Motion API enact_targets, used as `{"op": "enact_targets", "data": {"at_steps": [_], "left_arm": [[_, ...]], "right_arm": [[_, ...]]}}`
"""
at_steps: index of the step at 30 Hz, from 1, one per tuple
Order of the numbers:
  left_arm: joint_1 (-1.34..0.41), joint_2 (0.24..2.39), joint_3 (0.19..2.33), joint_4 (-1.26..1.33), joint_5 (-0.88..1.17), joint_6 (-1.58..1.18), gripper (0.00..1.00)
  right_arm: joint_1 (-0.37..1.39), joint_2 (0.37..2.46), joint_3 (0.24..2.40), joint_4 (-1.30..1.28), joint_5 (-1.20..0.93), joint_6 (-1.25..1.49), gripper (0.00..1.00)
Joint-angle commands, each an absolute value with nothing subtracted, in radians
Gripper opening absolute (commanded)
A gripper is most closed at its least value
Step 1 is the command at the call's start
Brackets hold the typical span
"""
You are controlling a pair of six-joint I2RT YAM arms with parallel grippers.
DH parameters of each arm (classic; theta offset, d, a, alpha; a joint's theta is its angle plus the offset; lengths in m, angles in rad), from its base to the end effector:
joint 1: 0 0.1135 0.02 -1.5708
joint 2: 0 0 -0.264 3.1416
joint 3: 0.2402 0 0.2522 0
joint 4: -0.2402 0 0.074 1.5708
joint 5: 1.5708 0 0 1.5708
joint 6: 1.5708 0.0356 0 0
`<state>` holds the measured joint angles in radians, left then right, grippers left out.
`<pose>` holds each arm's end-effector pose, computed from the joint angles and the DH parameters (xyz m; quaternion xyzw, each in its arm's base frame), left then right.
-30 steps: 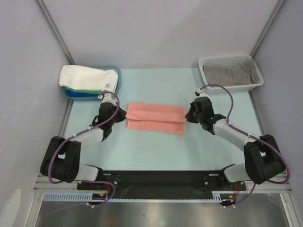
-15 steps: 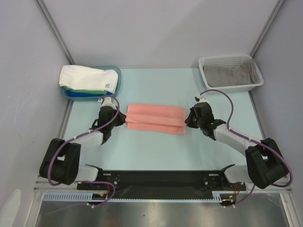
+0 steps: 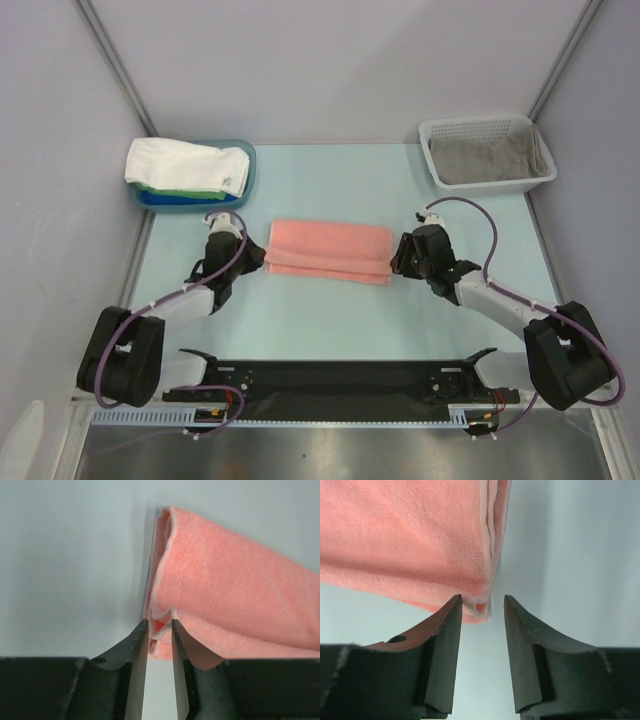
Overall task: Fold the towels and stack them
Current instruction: Fold the towel, then neatly place the folded towel into the bin
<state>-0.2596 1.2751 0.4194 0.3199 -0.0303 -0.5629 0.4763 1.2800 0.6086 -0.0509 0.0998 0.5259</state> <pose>0.2353 -0.0614 0.1645 -0.1387 0.8579 -0.1857 0.4587 0.2287 0.1140 0.1887 0.0431 0.9094 0.1576 0.3824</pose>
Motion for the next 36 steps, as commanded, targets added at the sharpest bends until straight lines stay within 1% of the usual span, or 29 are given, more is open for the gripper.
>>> {"op": "enact_targets", "data": {"at_steps": [1, 5, 9, 13, 17, 20, 21, 24, 26, 32, 36], "left_arm": [[-0.265, 1.172, 0.423, 0.298, -0.069, -0.581, 0.3], [-0.265, 1.121, 0.477, 0.24, -0.074, -0.574, 0.31], [-0.281, 1.143, 0.549, 0.189, -0.042, -0.571, 0.31], [-0.322, 1.225, 0.604, 0.166, 0.021, -0.56, 0.31], [-0.353, 1.344, 0.653, 0.141, 0.017, -0.555, 0.3], [-0.359, 1.44, 0.698, 0.082, 0.003, -0.561, 0.29], [-0.359, 1.456, 0.707, 0.069, -0.027, -0.564, 0.28], [-0.359, 1.499, 0.71, 0.054, -0.048, -0.574, 0.28], [-0.36, 1.514, 0.712, 0.049, -0.054, -0.577, 0.28], [-0.36, 1.539, 0.721, 0.035, -0.066, -0.577, 0.27], [-0.359, 1.545, 0.718, 0.041, -0.061, -0.578, 0.27]], "right_arm": [[0.476, 1.203, 0.607, -0.061, 0.14, 0.528, 0.45], [0.476, 1.195, 0.639, -0.08, 0.15, 0.528, 0.45], [0.477, 1.238, 0.69, -0.098, 0.152, 0.525, 0.44], [0.474, 1.328, 0.741, -0.129, 0.173, 0.531, 0.43], [0.456, 1.426, 0.785, -0.117, 0.146, 0.541, 0.45], [0.443, 1.5, 0.816, -0.107, 0.123, 0.545, 0.5], [0.442, 1.514, 0.824, -0.109, 0.117, 0.545, 0.55], [0.433, 1.565, 0.836, -0.095, 0.085, 0.549, 0.63], [0.433, 1.586, 0.836, -0.089, 0.081, 0.557, 0.65], [0.446, 1.626, 0.838, -0.074, 0.086, 0.574, 0.65], [0.46, 1.675, 0.845, -0.06, 0.097, 0.594, 0.6]]}}
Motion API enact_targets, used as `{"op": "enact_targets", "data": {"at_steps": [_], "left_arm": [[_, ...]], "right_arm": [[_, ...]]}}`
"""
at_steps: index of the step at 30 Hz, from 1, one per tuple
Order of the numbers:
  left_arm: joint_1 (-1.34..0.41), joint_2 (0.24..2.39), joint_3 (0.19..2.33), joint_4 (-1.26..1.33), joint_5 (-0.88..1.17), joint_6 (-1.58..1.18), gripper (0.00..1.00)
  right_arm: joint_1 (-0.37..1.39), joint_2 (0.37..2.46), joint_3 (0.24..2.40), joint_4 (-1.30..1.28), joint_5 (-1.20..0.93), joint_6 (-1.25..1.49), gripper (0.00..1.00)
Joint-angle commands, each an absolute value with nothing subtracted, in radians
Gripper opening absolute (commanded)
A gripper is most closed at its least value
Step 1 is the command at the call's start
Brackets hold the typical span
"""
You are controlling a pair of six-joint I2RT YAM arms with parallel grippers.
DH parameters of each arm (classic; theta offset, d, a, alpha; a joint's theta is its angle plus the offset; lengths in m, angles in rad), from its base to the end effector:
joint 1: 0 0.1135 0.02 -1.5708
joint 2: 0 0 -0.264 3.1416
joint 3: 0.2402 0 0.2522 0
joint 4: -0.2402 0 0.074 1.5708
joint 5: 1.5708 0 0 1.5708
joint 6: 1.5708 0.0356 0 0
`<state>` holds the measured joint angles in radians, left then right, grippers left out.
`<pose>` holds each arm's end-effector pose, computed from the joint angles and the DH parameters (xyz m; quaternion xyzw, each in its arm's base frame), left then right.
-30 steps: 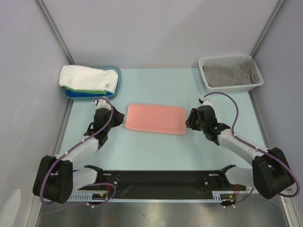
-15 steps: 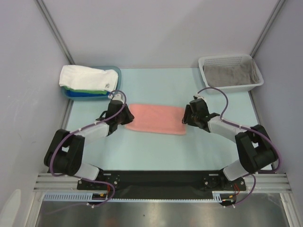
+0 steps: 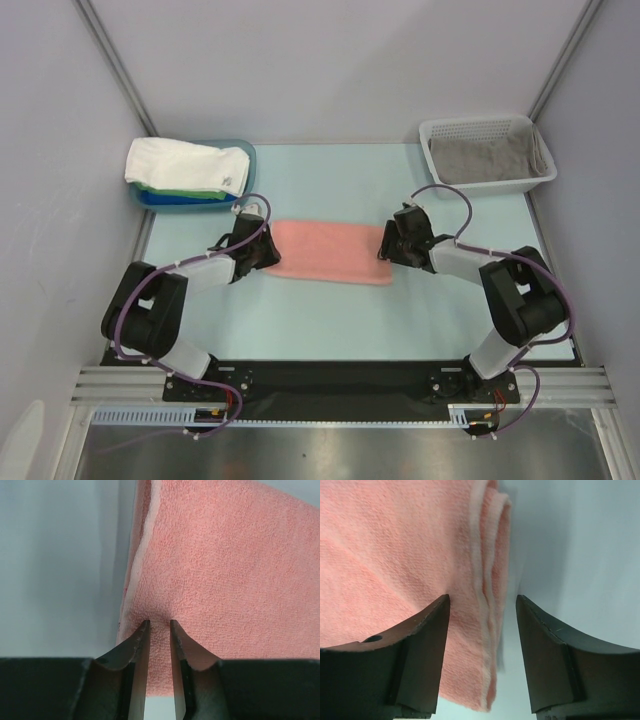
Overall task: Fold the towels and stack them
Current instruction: Neatly place the folded towel into the bin
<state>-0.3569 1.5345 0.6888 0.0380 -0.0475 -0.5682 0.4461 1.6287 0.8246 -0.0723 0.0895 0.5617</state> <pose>0.2756 -0.1010 0.1546 -0.1066 0.9217 -0.1464 0.3430 0.2887 0.1345 0.1581 0.0695 0.9369 0.1273 0.3180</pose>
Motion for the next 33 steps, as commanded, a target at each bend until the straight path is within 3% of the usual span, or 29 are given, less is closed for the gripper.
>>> {"op": "enact_targets", "data": {"at_steps": [1, 14, 22, 33], "left_arm": [[-0.36, 1.546, 0.716, 0.043, -0.058, -0.578, 0.27], [-0.36, 1.539, 0.713, 0.041, -0.04, -0.584, 0.24], [-0.399, 1.424, 0.756, -0.026, 0.028, -0.623, 0.22], [-0.472, 1.154, 0.979, -0.287, 0.026, -0.542, 0.22]], "right_arm": [[0.463, 1.686, 0.847, -0.061, 0.097, 0.597, 0.6], [0.538, 1.801, 0.951, -0.173, 0.221, 0.594, 0.43], [0.564, 1.859, 1.04, -0.297, 0.377, 0.537, 0.0], [0.581, 1.995, 1.4, -0.523, 0.806, 0.287, 0.0]]}}
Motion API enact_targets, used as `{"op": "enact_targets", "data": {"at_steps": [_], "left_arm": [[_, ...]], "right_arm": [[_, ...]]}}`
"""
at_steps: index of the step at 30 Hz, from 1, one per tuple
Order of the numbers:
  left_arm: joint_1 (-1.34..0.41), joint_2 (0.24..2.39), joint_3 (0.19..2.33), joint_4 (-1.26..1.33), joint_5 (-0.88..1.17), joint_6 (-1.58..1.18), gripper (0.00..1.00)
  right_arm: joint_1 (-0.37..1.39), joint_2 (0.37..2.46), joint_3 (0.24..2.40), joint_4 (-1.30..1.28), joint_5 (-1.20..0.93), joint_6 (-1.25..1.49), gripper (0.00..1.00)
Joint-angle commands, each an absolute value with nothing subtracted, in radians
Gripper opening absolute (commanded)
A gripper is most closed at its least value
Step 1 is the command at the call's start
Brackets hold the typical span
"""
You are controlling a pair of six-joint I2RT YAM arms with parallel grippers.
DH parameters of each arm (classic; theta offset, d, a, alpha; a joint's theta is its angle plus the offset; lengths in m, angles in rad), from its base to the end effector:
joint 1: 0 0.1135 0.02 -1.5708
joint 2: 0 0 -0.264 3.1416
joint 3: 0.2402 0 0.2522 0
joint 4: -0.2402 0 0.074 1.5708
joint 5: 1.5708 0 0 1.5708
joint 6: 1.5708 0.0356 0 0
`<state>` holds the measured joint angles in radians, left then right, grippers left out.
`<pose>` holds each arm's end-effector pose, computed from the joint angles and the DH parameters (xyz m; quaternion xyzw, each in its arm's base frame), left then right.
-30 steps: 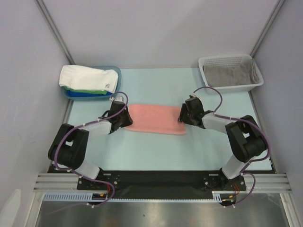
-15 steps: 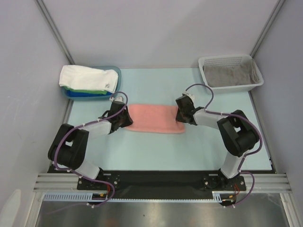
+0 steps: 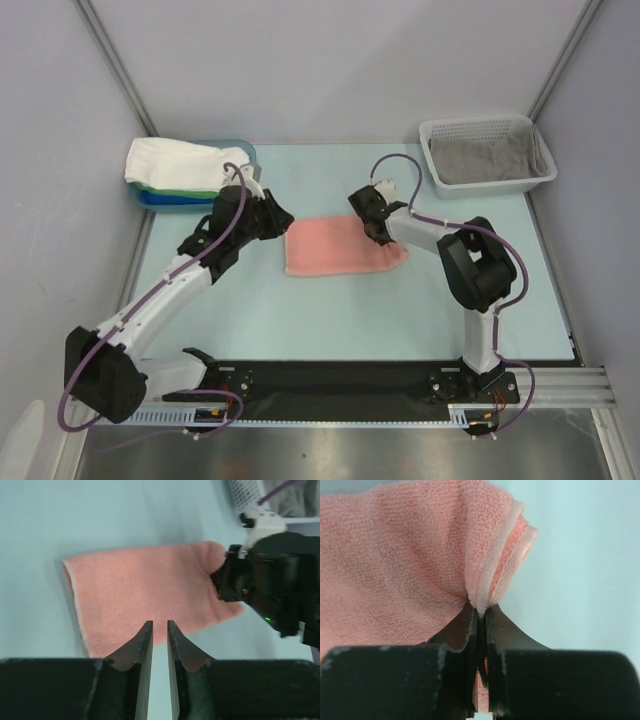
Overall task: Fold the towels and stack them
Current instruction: Neatly place the folded towel into the bin
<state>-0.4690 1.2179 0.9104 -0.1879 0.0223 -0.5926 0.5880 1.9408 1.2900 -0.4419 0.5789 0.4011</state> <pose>0.2466 -0.1258 0.2922 -0.0473 0.8575 -0.2675 0.4368 0.3390 0.2026 0.1668 -0.0196 0.9334 -0.1364 0.3314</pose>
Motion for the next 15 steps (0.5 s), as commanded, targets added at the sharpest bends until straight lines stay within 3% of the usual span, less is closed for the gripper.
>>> {"op": "enact_targets", "data": {"at_steps": [1, 15], "left_arm": [[-0.472, 1.134, 0.994, -0.328, 0.02, -0.526, 0.23], [-0.471, 1.058, 1.026, -0.422, 0.052, -0.382, 0.23]], "right_arm": [[0.58, 2.015, 1.429, -0.523, 0.837, 0.229, 0.0], [0.463, 2.333, 1.933, -0.38, 0.956, -0.236, 0.0]]}}
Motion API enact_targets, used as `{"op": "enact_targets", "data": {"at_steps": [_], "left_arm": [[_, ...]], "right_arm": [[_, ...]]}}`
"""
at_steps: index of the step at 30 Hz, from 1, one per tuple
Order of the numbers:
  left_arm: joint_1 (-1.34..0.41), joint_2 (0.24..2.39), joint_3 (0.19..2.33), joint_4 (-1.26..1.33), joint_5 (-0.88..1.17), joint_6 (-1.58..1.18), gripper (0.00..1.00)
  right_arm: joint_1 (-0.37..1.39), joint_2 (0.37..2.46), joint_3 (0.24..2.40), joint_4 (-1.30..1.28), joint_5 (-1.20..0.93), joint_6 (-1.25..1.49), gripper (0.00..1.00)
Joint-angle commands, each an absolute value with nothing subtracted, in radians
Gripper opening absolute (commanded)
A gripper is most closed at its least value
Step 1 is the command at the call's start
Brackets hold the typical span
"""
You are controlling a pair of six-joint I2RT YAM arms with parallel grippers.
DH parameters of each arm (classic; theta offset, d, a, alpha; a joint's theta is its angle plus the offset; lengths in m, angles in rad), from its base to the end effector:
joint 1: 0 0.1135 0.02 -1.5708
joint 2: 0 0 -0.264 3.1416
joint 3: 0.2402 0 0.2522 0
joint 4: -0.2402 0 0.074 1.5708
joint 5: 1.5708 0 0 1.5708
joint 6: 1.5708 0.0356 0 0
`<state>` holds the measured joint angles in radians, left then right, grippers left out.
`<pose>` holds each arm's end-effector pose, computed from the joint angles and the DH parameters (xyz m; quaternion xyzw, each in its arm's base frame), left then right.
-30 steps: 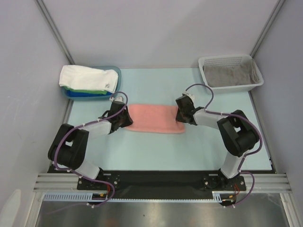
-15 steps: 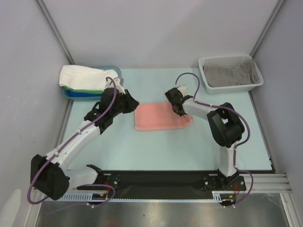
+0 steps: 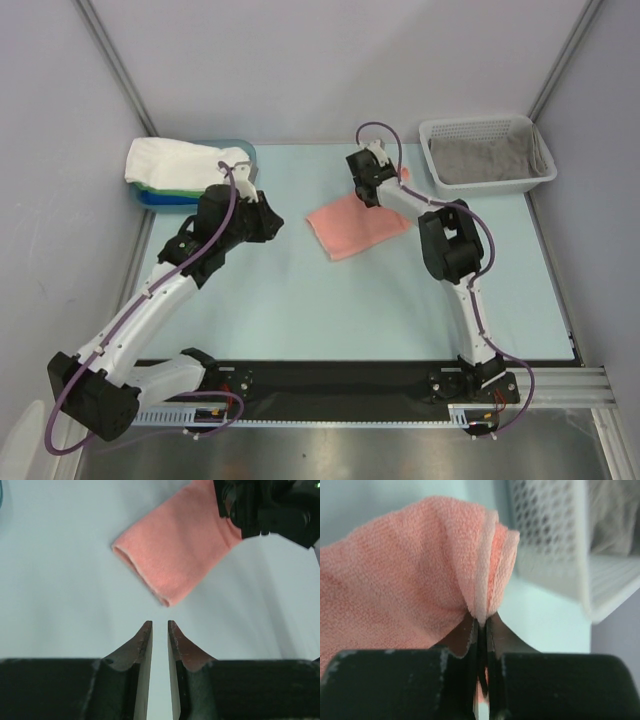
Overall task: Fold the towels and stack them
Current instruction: Neatly place the folded towel into the bin
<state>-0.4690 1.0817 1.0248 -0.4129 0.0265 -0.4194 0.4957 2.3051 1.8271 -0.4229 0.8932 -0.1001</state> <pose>0.2151 -0.1101 0.3429 0.0281 0.8518 -0.2350 0.4675 0.4546 0.2143 0.1746 -0.1143 0.8560 -0.3417 0.3709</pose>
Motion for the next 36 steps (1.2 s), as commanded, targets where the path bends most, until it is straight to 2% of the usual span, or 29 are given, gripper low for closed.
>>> {"op": "enact_targets", "data": {"at_steps": [1, 7, 11, 25, 36], "left_arm": [[-0.471, 1.063, 1.022, -0.42, 0.055, -0.379, 0.23], [-0.471, 1.098, 0.996, -0.408, 0.106, -0.376, 0.22], [-0.469, 1.115, 0.986, -0.385, 0.124, -0.38, 0.22], [-0.468, 1.152, 0.991, -0.39, 0.16, -0.365, 0.22], [-0.468, 1.161, 0.985, -0.394, 0.158, -0.356, 0.21]], "right_arm": [[0.45, 2.342, 1.991, -0.374, 0.954, -0.259, 0.0], [0.416, 2.463, 2.273, -0.409, 0.966, -0.42, 0.0], [0.377, 2.497, 2.356, -0.41, 0.954, -0.465, 0.0], [0.278, 2.457, 2.462, -0.379, 0.874, -0.581, 0.0], [0.129, 2.376, 2.376, -0.37, 0.7, -0.477, 0.0]]}}
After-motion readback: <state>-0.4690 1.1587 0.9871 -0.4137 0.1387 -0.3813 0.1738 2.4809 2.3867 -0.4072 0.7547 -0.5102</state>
